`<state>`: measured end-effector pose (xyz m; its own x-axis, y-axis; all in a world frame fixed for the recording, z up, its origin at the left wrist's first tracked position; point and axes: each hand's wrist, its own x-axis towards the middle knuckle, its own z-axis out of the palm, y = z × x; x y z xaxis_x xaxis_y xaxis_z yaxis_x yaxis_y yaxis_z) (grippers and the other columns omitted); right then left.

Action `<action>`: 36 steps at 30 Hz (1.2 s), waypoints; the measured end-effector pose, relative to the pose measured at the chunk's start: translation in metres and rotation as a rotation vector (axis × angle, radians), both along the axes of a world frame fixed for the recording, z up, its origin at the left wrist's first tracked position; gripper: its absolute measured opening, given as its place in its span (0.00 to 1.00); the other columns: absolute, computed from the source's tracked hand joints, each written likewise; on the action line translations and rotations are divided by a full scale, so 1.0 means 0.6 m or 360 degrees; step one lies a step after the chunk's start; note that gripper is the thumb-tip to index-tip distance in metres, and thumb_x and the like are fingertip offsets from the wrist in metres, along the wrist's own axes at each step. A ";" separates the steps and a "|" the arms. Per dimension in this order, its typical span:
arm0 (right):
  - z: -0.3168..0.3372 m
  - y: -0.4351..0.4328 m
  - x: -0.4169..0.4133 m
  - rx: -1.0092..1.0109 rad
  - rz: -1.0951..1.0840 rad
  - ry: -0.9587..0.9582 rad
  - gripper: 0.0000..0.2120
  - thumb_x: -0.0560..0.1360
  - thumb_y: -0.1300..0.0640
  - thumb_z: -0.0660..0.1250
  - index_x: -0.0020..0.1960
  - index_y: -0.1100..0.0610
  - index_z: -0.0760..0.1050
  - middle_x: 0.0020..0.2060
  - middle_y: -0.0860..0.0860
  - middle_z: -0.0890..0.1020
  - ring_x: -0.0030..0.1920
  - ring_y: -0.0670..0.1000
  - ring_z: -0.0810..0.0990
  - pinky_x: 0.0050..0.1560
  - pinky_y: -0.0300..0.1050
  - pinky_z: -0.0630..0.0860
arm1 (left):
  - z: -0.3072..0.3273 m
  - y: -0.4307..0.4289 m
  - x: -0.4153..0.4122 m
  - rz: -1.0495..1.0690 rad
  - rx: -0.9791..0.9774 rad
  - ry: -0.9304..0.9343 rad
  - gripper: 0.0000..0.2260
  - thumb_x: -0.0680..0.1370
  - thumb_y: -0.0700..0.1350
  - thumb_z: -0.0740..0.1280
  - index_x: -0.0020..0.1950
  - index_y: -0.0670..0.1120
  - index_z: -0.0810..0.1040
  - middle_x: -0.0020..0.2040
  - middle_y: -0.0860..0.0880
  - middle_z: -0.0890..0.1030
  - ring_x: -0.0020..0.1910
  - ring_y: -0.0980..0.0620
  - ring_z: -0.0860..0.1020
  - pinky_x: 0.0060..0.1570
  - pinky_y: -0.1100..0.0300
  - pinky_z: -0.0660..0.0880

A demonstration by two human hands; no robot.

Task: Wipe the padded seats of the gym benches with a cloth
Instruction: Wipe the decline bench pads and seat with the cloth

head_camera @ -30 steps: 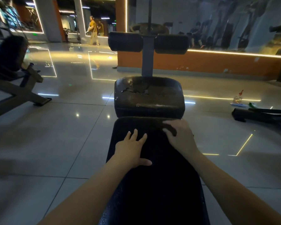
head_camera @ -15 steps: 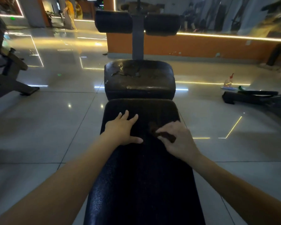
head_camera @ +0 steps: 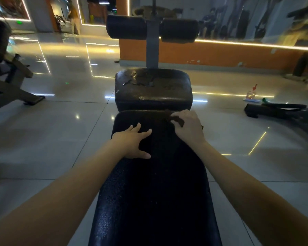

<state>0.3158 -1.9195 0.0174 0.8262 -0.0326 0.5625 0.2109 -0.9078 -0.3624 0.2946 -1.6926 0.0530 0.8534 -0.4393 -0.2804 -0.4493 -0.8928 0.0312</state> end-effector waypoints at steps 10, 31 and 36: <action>-0.046 -0.014 -0.148 -0.0084 0.0630 0.0104 0.09 0.74 0.54 0.68 0.52 0.53 0.82 0.45 0.47 0.79 0.48 0.47 0.75 0.48 0.35 0.70 | -0.002 0.002 -0.003 -0.0033 0.0031 -0.0008 0.42 0.76 0.65 0.64 0.79 0.61 0.39 0.80 0.49 0.38 0.79 0.46 0.41 0.73 0.43 0.63; -0.038 -0.011 -0.146 -0.0025 0.0531 0.0228 0.09 0.73 0.53 0.71 0.53 0.47 0.82 0.46 0.42 0.80 0.49 0.43 0.75 0.52 0.28 0.66 | -0.005 0.003 -0.010 -0.0030 0.0010 -0.0004 0.42 0.76 0.65 0.64 0.79 0.60 0.39 0.80 0.49 0.37 0.79 0.46 0.40 0.72 0.44 0.64; 0.008 -0.018 0.017 0.0258 -0.0147 -0.0047 0.09 0.76 0.58 0.70 0.56 0.56 0.81 0.49 0.54 0.83 0.53 0.56 0.77 0.51 0.36 0.61 | 0.002 0.002 -0.007 -0.0024 -0.0027 0.0007 0.41 0.76 0.64 0.64 0.79 0.61 0.39 0.80 0.50 0.36 0.79 0.47 0.40 0.71 0.44 0.66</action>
